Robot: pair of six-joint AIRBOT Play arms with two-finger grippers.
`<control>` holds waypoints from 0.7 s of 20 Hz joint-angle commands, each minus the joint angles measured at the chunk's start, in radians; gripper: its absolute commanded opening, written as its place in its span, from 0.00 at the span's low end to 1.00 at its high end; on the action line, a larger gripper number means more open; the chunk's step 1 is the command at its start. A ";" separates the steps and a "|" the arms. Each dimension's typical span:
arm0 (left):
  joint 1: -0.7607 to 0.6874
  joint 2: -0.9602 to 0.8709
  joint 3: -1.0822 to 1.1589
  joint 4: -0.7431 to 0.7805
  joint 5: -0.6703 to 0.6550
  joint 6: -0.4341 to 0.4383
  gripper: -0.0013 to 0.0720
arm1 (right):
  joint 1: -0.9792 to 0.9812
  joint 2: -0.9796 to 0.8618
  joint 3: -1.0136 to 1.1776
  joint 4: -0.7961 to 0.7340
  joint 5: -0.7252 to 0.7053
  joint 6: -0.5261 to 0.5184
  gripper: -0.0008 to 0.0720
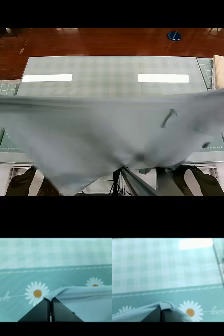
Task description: Fold the shirts.
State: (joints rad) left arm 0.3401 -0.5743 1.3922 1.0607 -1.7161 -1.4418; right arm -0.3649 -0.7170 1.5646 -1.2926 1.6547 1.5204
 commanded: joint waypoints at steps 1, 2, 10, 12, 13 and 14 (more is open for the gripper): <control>-0.029 -0.069 -0.359 0.013 0.307 0.094 0.05 | 0.001 -0.122 -0.260 0.081 -0.281 -0.048 0.03; -0.048 -0.129 -0.376 0.012 0.377 0.131 0.05 | 0.001 -0.187 -0.262 0.119 -0.328 -0.069 0.03; -0.085 -0.711 -0.071 -0.162 0.620 0.289 0.05 | 0.031 -0.550 -0.261 0.350 -0.714 -0.202 0.03; -0.110 -0.813 -0.024 -0.197 0.640 0.298 0.05 | 0.091 -0.628 -0.261 0.294 -0.729 -0.218 0.03; -0.124 -0.848 -0.015 -0.197 0.645 0.306 0.05 | 0.122 -0.663 -0.261 0.266 -0.750 -0.221 0.03; -0.136 -0.881 -0.013 -0.196 0.653 0.319 0.05 | 0.151 -0.698 -0.261 0.238 -0.792 -0.221 0.03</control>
State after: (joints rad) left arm 0.2333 -1.3262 1.3304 0.9180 -1.1084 -1.1702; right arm -0.2798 -1.3121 1.3056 -1.0122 0.9604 1.3289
